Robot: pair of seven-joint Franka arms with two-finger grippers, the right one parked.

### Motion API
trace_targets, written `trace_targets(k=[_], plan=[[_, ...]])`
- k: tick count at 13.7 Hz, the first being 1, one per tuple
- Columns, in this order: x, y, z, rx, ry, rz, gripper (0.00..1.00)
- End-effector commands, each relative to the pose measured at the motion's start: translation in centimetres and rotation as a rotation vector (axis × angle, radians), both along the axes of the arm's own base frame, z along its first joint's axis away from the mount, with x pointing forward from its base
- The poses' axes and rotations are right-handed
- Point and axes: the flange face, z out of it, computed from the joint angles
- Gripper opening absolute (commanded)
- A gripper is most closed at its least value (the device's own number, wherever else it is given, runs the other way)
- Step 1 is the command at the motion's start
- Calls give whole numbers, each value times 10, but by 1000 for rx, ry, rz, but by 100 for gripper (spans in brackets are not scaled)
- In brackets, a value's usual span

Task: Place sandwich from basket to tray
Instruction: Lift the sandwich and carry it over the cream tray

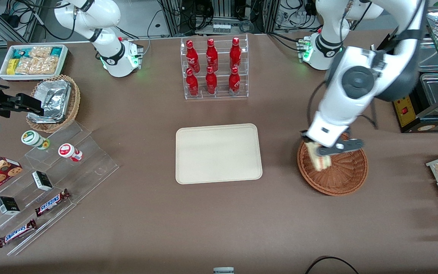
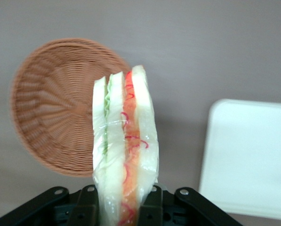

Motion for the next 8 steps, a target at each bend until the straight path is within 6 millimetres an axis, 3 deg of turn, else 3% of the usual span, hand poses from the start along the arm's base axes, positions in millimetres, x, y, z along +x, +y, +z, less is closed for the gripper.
trace_targets(k=[1,5,8], plan=[[-6,-75,-19,15,7,-60,0],[-17,-178,-60,-7,9,-78,0],[-27,-229,-101,-22,15,-108,0]])
